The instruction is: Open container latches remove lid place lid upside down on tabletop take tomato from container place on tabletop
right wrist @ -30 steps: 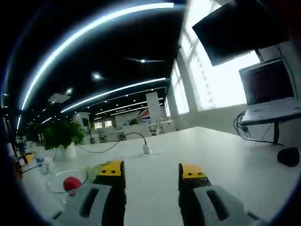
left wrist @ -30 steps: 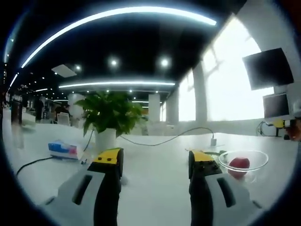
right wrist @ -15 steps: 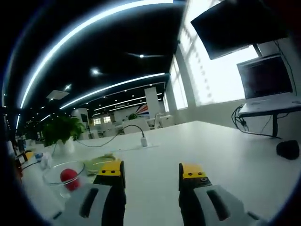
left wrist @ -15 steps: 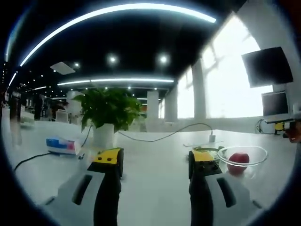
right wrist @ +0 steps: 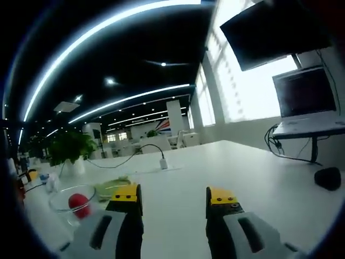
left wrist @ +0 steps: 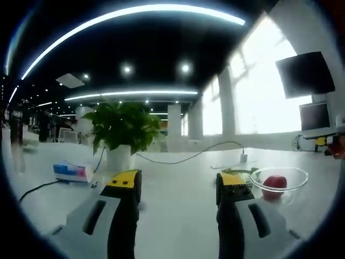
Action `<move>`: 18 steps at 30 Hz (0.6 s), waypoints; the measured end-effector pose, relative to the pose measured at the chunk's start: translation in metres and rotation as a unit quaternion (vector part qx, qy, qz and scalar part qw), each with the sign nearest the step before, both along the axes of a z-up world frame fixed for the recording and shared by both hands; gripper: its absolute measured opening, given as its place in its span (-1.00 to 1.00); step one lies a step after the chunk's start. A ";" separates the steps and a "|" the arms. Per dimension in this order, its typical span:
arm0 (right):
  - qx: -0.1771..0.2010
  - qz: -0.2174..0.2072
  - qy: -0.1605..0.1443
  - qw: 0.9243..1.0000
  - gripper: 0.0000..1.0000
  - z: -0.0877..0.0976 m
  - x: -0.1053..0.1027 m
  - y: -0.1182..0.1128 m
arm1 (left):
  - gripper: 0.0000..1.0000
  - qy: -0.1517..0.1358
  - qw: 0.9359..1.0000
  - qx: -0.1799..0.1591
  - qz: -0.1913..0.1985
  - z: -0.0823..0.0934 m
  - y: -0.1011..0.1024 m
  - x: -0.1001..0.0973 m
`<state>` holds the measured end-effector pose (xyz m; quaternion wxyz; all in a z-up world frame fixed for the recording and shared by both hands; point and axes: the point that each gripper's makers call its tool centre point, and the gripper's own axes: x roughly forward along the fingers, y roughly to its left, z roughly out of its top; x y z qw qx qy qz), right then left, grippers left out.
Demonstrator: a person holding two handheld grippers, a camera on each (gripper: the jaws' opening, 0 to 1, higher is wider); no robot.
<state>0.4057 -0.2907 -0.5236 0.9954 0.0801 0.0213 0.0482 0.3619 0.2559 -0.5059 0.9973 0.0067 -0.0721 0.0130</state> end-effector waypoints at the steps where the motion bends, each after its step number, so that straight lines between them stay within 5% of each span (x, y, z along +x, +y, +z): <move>1: -0.001 0.000 0.000 1.000 -0.16 0.000 -0.001 0.000 | 0.01 0.000 1.000 0.000 -0.002 0.001 -0.001 0.000; 7: -0.004 0.015 -0.003 1.000 -0.16 0.006 -0.002 0.003 | -0.01 0.006 1.000 -0.013 -0.007 -0.002 -0.001 0.001; 18: -0.004 0.020 -0.014 1.000 -0.16 0.020 0.000 0.003 | -0.01 -0.001 1.000 0.013 -0.004 0.013 0.002 -0.003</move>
